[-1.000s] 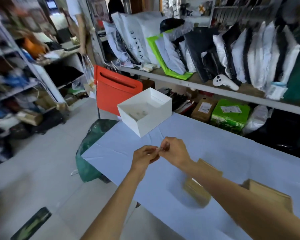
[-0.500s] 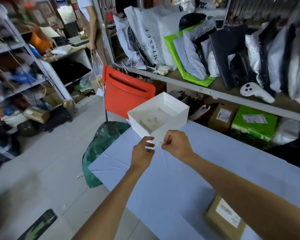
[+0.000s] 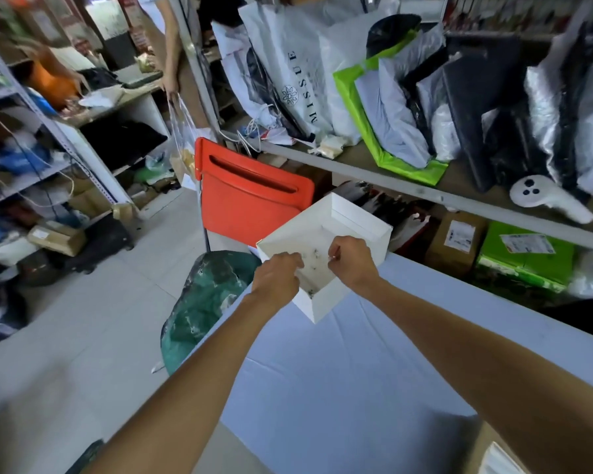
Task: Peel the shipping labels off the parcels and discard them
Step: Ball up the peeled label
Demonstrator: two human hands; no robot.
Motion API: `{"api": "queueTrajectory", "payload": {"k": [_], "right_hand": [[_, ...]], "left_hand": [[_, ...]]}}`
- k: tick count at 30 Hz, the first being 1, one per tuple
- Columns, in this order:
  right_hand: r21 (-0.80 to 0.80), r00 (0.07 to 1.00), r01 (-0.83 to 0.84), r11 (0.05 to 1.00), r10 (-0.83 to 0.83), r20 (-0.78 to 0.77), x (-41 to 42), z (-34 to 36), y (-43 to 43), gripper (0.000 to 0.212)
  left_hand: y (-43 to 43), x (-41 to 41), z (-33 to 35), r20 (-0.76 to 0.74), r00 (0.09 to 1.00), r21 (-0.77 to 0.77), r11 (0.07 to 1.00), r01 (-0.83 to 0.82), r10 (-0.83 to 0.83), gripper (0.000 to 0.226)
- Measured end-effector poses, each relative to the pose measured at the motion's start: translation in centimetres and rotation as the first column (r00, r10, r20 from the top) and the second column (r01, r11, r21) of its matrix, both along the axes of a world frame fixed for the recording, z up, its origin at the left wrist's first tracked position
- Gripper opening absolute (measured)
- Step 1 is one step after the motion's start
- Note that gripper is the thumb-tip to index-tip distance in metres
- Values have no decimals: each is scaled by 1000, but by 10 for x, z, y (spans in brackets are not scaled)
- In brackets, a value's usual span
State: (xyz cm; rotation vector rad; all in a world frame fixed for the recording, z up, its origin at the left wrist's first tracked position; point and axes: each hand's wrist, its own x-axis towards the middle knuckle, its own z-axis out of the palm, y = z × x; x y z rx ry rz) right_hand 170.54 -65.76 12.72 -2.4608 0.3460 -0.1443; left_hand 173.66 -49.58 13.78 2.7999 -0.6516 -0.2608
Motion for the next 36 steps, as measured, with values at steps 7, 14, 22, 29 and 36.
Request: {"api": "queueTrajectory", "payload": {"k": [7, 14, 22, 29, 36], "right_hand": [[-238, 996, -84, 968, 82, -19, 48, 9, 0, 25], [-273, 992, -92, 958, 65, -104, 49, 19, -11, 26], [-293, 935, -201, 935, 94, -343, 4, 26, -39, 32], [-341, 947, -112, 933, -4, -321, -71, 26, -70, 31], [-350, 847, 131, 928, -288, -447, -213, 5, -129, 38]], "left_hand": [[-14, 31, 14, -65, 998, 31, 999, 22, -20, 37], [-23, 43, 14, -71, 995, 26, 997, 66, -64, 37], [-63, 21, 17, -67, 978, -7, 980, 200, -200, 32], [-105, -21, -3, -124, 937, -58, 945, 322, -327, 32], [-168, -114, -37, -235, 786, -51, 814, 578, -572, 27]]}}
